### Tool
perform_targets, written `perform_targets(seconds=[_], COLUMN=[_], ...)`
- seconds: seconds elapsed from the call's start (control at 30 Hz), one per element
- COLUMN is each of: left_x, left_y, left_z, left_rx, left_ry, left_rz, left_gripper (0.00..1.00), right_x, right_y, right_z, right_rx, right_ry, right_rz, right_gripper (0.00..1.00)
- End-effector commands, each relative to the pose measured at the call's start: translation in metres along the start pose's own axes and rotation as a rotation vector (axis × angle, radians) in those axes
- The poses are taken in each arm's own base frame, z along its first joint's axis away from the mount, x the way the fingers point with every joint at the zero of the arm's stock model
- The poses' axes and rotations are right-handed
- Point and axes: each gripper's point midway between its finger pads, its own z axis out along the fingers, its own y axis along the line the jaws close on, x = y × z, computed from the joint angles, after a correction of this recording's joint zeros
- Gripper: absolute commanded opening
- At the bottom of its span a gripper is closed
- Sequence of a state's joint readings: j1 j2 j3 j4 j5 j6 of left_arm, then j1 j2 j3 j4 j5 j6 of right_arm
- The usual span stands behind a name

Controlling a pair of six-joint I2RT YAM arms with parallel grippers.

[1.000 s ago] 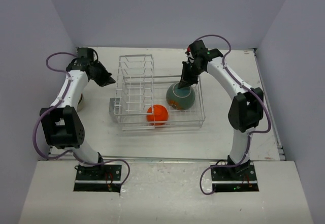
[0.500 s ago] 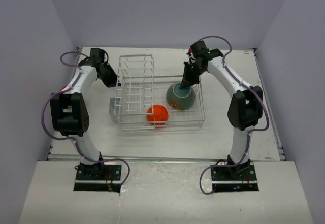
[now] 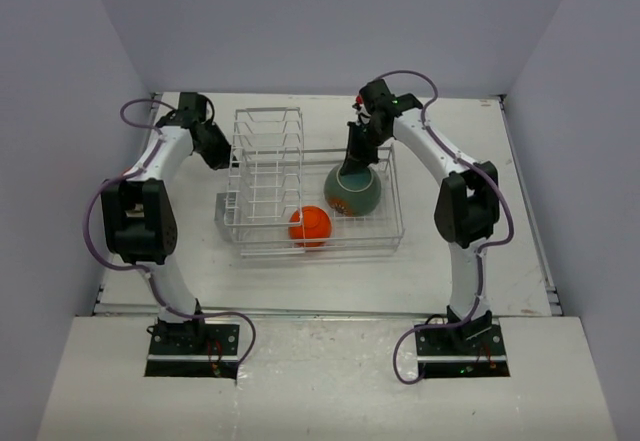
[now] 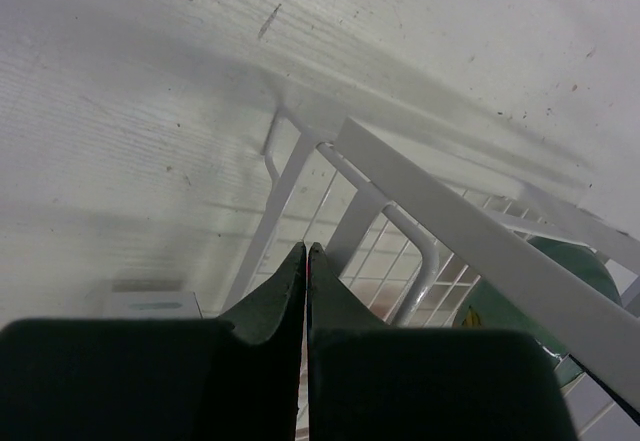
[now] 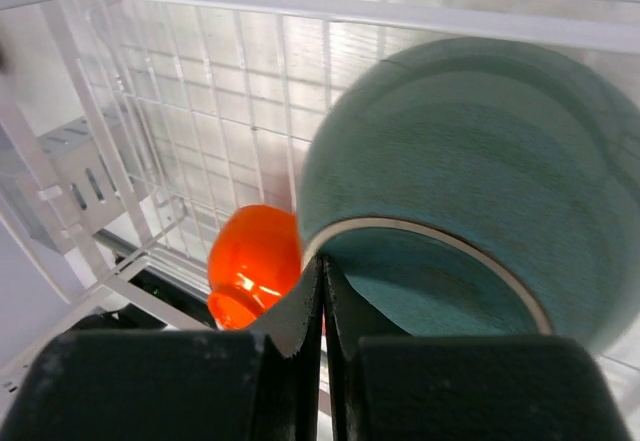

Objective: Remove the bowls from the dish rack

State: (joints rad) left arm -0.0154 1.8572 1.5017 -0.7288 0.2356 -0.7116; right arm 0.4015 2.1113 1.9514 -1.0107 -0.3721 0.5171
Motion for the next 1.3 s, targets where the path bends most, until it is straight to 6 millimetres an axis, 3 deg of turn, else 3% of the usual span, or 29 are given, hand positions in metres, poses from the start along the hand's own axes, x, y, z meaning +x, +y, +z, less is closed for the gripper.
perform_targets(seconds=[0.0, 0.37, 0.57, 0.67, 0.7, 0.73, 0.9, 1.0, 1.03, 1.1, 1.2, 1.23, 1.27], left_x=[0.004, 0.007, 0.010, 0.010, 0.011, 0.011, 0.012, 0.011, 0.010, 0.010, 0.011, 0.012, 0.012], left_y=[-0.028, -0.034, -0.034, -0.035, -0.035, -0.035, -0.037, -0.038, -0.038, -0.038, -0.037, -0.037, -0.037], left_z=[-0.001, 0.002, 0.003, 0.004, 0.004, 0.005, 0.006, 0.004, 0.004, 0.003, 0.004, 0.004, 0.004], left_rx=[0.097, 0.116, 0.128, 0.133, 0.133, 0.134, 0.147, 0.148, 0.150, 0.150, 0.147, 0.148, 0.148], left_ry=[0.027, 0.043, 0.052, 0.054, 0.057, 0.056, 0.061, 0.055, 0.053, 0.050, 0.052, 0.055, 0.055], left_rz=[0.051, 0.060, 0.060, 0.058, 0.057, 0.056, 0.052, 0.052, 0.053, 0.053, 0.051, 0.050, 0.050], left_gripper=[0.00, 0.00, 0.00, 0.00, 0.00, 0.00, 0.00, 0.00, 0.00, 0.00, 0.00, 0.00, 0.00], right_x=[0.006, -0.005, 0.004, 0.006, 0.004, 0.001, -0.006, -0.008, -0.009, -0.018, -0.025, -0.028, -0.027], right_y=[0.028, 0.068, 0.103, 0.119, 0.129, 0.130, 0.151, 0.147, 0.149, 0.138, 0.105, 0.085, 0.082], right_z=[0.010, 0.027, 0.034, 0.024, 0.006, 0.006, -0.030, -0.037, -0.053, -0.065, -0.077, -0.079, -0.081], right_rx=[-0.052, -0.164, -0.344, -0.390, -0.418, -0.436, -0.504, -0.455, -0.447, -0.379, -0.265, -0.184, -0.179], right_ry=[0.035, 0.076, 0.180, 0.154, 0.109, 0.080, 0.006, -0.025, -0.067, -0.142, -0.179, -0.199, -0.202], right_rz=[-0.025, -0.023, -0.048, -0.130, -0.171, -0.184, -0.224, -0.220, -0.234, -0.219, -0.129, -0.108, -0.119], right_gripper=[0.00, 0.00, 0.00, 0.00, 0.00, 0.01, 0.01, 0.00, 0.00, 0.00, 0.00, 0.00, 0.00])
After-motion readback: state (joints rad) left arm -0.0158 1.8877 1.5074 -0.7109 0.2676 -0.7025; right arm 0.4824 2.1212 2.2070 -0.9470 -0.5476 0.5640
